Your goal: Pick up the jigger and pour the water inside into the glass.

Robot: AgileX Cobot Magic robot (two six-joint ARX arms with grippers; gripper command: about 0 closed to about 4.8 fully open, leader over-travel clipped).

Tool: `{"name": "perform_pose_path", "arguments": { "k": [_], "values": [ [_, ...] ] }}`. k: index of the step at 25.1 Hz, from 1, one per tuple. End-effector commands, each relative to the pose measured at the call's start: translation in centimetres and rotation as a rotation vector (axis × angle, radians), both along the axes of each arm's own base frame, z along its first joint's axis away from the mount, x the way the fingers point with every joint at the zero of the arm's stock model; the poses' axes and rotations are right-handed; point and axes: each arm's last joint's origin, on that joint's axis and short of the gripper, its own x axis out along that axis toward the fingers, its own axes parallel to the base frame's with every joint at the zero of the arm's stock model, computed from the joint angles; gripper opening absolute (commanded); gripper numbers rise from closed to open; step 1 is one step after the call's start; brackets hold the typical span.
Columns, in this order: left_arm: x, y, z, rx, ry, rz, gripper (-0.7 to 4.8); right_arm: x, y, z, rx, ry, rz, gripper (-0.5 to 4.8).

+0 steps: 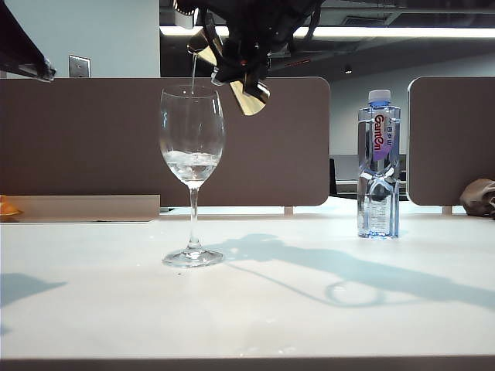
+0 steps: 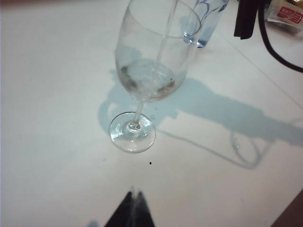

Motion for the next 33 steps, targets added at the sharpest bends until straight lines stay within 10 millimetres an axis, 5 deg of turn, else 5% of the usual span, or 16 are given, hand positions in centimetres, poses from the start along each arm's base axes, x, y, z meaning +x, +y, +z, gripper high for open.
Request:
{"name": "perform_pose_path", "arguments": {
  "k": [1,33],
  "values": [
    [0.0,0.0,0.07,-0.005,-0.005,-0.002,0.04,-0.16,0.12,0.8,-0.016,-0.072,0.021,0.13],
    [0.0,0.0,0.07,-0.005,-0.005,-0.002,0.04,-0.18,0.12,0.81,-0.093,-0.136,0.047,0.13]
  ]
}}
